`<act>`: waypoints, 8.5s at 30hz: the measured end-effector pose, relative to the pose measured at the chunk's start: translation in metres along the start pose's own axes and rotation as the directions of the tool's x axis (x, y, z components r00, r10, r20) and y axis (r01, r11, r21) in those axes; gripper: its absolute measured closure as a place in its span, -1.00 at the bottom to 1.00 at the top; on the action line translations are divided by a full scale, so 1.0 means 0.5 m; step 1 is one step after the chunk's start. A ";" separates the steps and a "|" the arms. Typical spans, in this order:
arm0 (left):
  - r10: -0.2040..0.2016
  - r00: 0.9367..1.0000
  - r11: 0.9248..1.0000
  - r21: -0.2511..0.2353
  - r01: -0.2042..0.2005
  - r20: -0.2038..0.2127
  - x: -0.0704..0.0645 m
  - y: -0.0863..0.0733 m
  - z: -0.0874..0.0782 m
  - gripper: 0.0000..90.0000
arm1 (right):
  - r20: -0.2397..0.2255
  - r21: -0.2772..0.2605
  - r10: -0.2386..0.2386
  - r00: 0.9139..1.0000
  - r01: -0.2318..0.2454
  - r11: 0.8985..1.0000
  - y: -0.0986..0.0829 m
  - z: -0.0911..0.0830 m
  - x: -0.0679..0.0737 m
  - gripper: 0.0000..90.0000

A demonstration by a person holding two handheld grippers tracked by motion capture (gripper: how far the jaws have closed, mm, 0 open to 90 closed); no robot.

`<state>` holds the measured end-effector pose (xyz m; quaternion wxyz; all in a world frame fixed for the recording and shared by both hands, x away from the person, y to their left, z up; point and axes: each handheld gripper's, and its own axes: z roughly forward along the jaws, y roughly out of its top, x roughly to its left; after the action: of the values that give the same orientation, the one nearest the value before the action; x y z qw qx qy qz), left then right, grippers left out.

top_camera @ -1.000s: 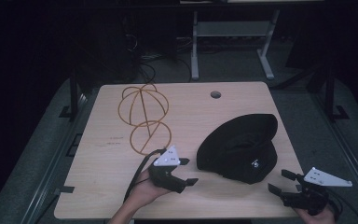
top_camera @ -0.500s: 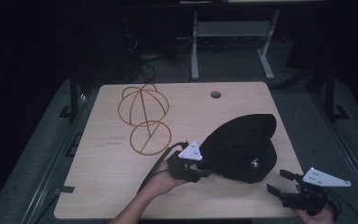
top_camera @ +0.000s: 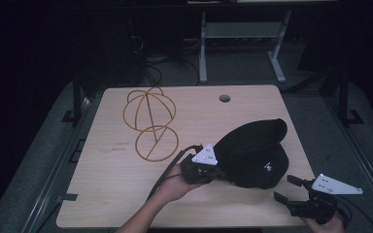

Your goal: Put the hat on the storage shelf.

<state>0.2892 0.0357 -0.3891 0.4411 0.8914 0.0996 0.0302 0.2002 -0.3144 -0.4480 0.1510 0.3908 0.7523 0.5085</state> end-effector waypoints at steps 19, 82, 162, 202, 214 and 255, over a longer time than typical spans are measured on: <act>0.043 0.998 0.998 -0.041 -0.041 0.054 -0.018 0.073 0.008 0.90 | 0.049 0.038 -0.110 0.993 0.108 0.993 0.051 0.062 0.019 -0.44; -0.142 0.979 0.988 -0.074 0.132 -0.144 0.006 -0.191 -0.115 -0.21 | 0.057 -0.059 -0.156 0.986 0.160 0.985 0.159 0.019 0.025 0.96; -0.115 0.979 0.993 -0.057 0.107 -0.168 -0.001 -0.203 -0.091 -0.38 | -0.143 -0.144 -0.350 0.926 0.331 0.933 0.463 0.137 0.119 0.96; -0.102 0.982 0.993 -0.068 0.092 -0.160 -0.001 -0.202 -0.086 -0.38 | -0.233 -0.163 -0.403 0.885 0.373 0.914 0.585 0.236 0.190 0.96; -0.111 0.982 0.992 -0.070 0.101 -0.156 0.006 -0.202 -0.083 -0.38 | -0.258 -0.160 -0.410 0.875 0.380 0.911 0.636 0.284 0.201 0.96; -0.082 0.984 0.995 -0.070 0.072 -0.155 0.009 -0.194 -0.076 -0.38 | -0.305 0.045 -0.273 0.912 0.300 0.953 0.781 0.551 0.248 0.94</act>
<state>0.2734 0.1233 -0.4430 0.4613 0.8669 0.1676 0.0870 0.4612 0.0251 -0.2022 0.0921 0.2022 0.8379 0.4986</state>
